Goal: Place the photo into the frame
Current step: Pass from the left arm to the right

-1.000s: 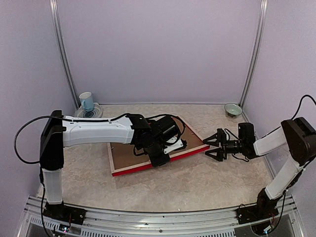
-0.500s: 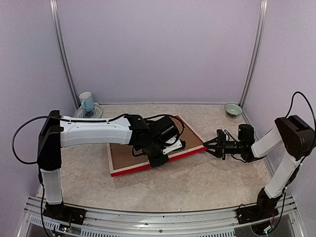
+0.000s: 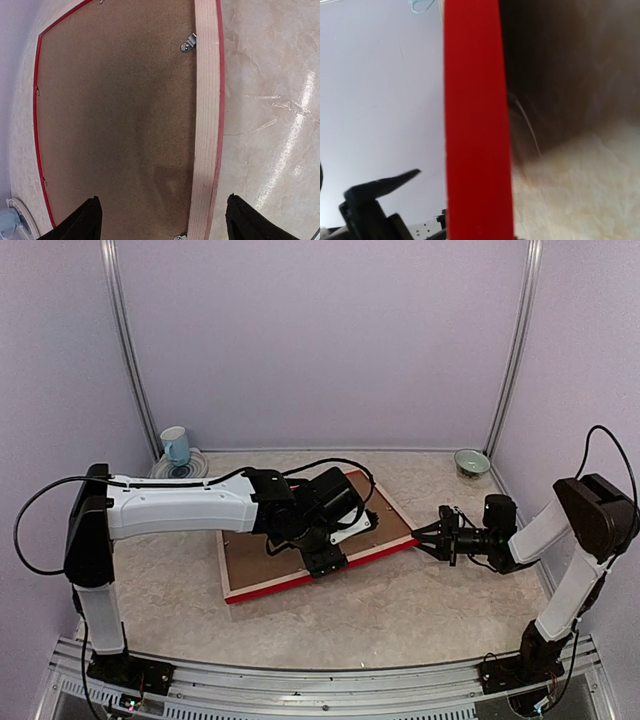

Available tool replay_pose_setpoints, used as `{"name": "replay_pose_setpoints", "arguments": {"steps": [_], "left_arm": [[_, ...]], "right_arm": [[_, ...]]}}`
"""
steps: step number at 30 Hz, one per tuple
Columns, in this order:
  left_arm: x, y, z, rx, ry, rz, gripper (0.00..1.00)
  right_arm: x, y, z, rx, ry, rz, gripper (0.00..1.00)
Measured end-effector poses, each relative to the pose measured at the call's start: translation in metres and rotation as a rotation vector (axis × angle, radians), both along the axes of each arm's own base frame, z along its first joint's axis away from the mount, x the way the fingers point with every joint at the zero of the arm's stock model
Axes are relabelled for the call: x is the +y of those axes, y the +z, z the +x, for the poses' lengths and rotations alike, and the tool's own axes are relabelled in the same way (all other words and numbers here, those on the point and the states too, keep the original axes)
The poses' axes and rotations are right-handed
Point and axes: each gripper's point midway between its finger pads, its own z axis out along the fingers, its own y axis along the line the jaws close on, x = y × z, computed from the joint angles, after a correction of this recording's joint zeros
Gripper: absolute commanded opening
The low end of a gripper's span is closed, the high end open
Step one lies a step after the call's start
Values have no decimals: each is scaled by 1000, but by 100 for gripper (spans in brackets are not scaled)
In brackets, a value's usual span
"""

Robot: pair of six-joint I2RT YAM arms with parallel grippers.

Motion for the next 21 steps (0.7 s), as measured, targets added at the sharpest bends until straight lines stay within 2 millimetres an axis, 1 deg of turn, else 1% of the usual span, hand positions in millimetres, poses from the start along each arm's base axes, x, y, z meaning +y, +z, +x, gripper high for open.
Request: {"name": "replay_pose_setpoints", "arguments": {"steps": [1, 2, 5, 9, 13, 16, 18, 21], "left_arm": [[0, 4, 1, -22, 7, -5, 98], [0, 7, 1, -40, 5, -2, 99], [-1, 10, -3, -104, 18, 9, 99], [0, 7, -12, -195, 16, 60, 99], [0, 9, -21, -291, 8, 110, 98], [3, 11, -20, -384, 26, 162, 92], [5, 11, -15, -437, 45, 193, 90], [14, 3, -7, -508, 72, 264, 89]], "right_arm": [[0, 0, 0, 4, 0, 1, 16], [0, 1, 0, 6, -1, 1, 16], [0, 7, -1, 0, -6, 2, 16], [-2, 17, 0, -8, -20, 0, 16], [-3, 24, 0, 2, -36, 1, 16], [-4, 30, 1, 7, -49, 1, 16], [-4, 33, 1, 11, -57, 4, 16], [-5, 37, 2, 27, -72, 14, 16]]}}
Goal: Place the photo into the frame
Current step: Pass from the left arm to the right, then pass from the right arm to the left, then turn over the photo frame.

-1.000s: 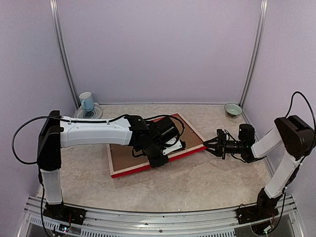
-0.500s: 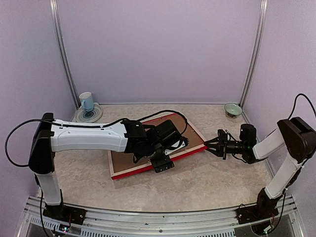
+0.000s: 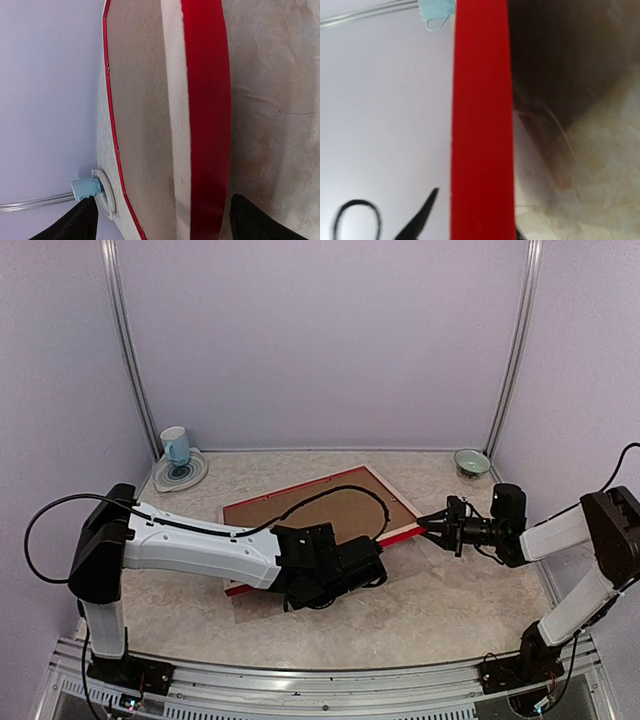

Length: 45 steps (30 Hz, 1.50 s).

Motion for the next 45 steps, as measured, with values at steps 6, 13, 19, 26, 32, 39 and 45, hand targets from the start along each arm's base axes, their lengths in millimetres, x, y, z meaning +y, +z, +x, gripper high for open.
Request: {"name": "replay_pose_setpoints", "arguments": {"steps": [6, 13, 19, 26, 32, 39, 45], "left_arm": [[8, -10, 5, -53, 22, 66, 76], [7, 1, 12, -125, 39, 61, 33], [8, 0, 13, -151, 31, 84, 8], [8, 4, 14, -139, 19, 97, 8], [1, 35, 32, -91, 29, 29, 8], [-1, 85, 51, -51, 29, -92, 8], [0, 94, 57, -31, 31, -112, 8]], "right_arm": [[-1, 10, 0, 17, -20, 21, 16], [-3, 17, -1, 21, -36, 20, 17], [-3, 16, -1, 63, -50, 36, 28], [1, 32, 3, -39, -5, 32, 89], [3, 79, 19, -254, 29, -38, 99], [-14, 115, 23, -436, -19, -142, 99], [-34, 103, 28, -432, -76, -270, 99]]}}
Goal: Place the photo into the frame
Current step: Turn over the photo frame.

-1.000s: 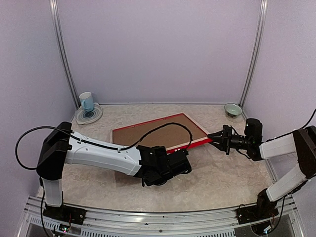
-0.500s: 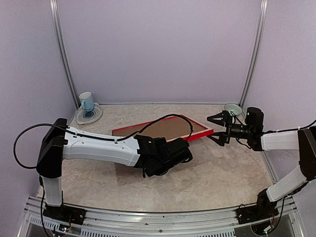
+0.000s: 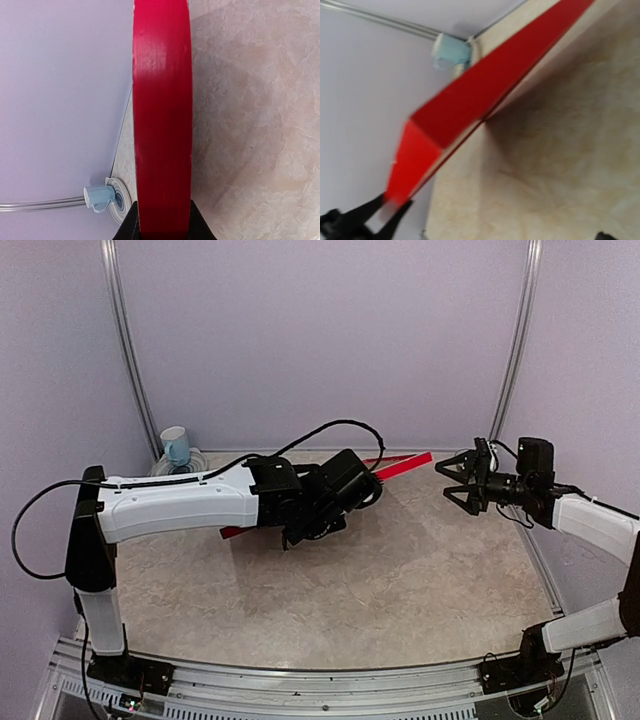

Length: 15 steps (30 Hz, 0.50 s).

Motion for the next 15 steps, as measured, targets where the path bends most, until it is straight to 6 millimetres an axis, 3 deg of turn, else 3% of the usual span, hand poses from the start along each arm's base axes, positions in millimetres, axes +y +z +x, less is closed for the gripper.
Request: {"name": "replay_pose_setpoints", "arguments": {"steps": [15], "left_arm": [[-20, 47, 12, 2, 24, -161, 9]], "right_arm": [[-15, -24, 5, 12, -55, -129, 99]]}}
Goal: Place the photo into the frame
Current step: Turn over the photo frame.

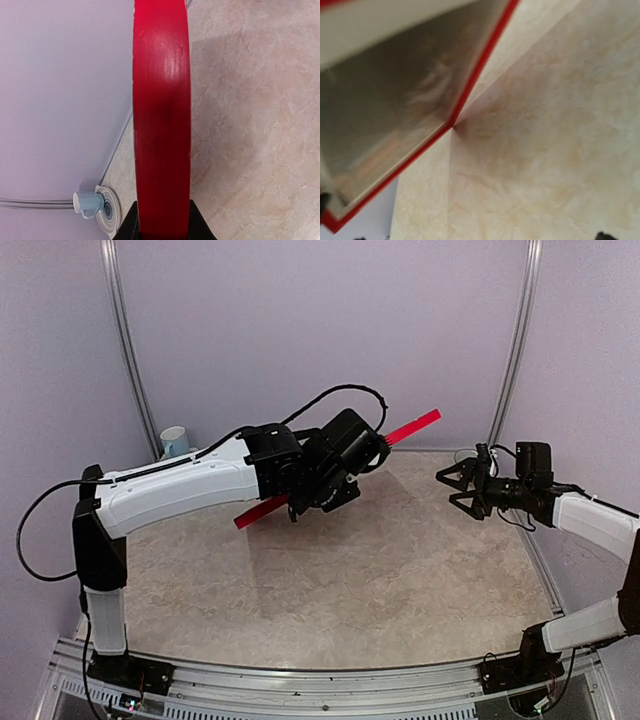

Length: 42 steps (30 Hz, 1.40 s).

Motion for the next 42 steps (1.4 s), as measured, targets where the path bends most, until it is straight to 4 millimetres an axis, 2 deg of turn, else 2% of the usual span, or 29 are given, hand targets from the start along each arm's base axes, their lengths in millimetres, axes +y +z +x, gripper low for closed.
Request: {"name": "replay_pose_setpoints", "arguments": {"steps": [7, 11, 15, 23, 32, 36, 42], "left_arm": [[-5, 41, 2, 15, 36, -191, 9], [-2, 52, 10, 22, 71, -278, 8], [7, 62, 20, 27, 110, -351, 7], [43, 98, 36, 31, 237, -591, 5], [45, 110, 37, 31, 283, -742, 5], [62, 113, 40, 44, 322, -824, 5], [107, 122, 53, 87, 402, -965, 5]], "right_arm": [[-7, -12, 6, 11, -31, -45, 99], [-9, -17, 8, 13, -40, -62, 99], [-9, -22, 10, 20, -39, -70, 99], [-11, -25, 15, 4, -46, -89, 99], [-11, -28, 19, 1, -51, -91, 99], [-12, -28, 20, -4, -52, -91, 99], [-12, -27, 21, -9, -53, -90, 99]]}}
